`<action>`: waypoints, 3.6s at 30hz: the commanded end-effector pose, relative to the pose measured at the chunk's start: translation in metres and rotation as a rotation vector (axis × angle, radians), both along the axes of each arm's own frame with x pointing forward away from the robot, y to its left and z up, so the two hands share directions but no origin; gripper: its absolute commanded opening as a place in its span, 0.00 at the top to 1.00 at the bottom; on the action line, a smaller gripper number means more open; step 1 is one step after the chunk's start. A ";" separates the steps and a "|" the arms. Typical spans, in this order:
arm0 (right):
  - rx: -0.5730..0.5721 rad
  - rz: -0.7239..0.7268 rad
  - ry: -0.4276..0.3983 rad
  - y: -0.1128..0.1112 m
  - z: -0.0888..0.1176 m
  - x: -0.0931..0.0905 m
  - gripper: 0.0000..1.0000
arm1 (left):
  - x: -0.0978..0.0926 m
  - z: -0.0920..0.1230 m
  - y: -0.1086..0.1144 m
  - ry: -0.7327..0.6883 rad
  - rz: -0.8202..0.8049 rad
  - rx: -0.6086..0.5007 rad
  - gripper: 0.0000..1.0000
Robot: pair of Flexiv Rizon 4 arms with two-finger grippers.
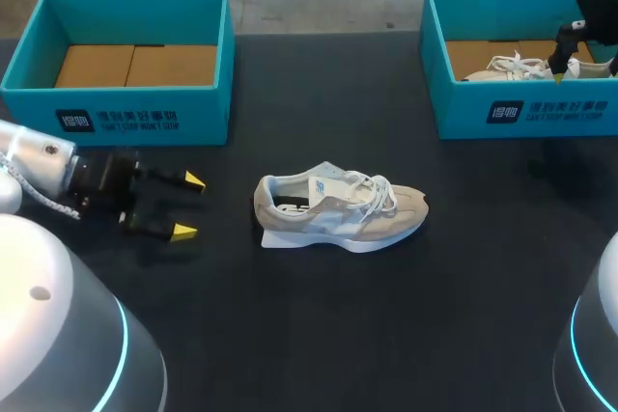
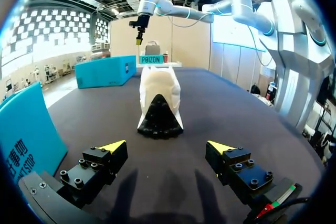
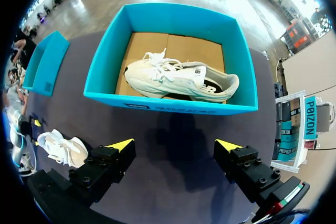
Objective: Take the shoe out of the shoebox, open the shoe tongue, remove and reinsert the insole, then place the shoe into the shoebox
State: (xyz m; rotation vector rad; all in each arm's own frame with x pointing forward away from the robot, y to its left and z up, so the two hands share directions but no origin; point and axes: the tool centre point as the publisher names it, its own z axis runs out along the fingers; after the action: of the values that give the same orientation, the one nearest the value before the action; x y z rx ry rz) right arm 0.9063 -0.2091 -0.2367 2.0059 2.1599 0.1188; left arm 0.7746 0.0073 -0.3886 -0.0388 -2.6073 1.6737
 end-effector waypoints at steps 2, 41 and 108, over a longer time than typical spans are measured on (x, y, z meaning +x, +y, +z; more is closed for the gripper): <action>0.001 0.000 0.000 0.000 0.000 0.000 0.00 | -0.002 -0.003 -0.016 -0.001 0.048 -0.006 0.00; 0.001 0.000 0.000 0.000 0.000 0.000 0.00 | 0.007 -0.034 -0.116 0.092 0.032 0.029 0.00; 0.001 0.000 0.000 0.000 0.000 0.000 0.00 | 0.007 -0.035 -0.132 0.101 -0.028 0.016 1.00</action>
State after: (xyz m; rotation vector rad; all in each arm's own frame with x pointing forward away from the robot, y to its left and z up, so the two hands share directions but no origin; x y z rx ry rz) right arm 0.9062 -0.2091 -0.2367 2.0059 2.1599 0.1188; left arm 0.7810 -0.1240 -0.4218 0.0143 -2.5378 1.6062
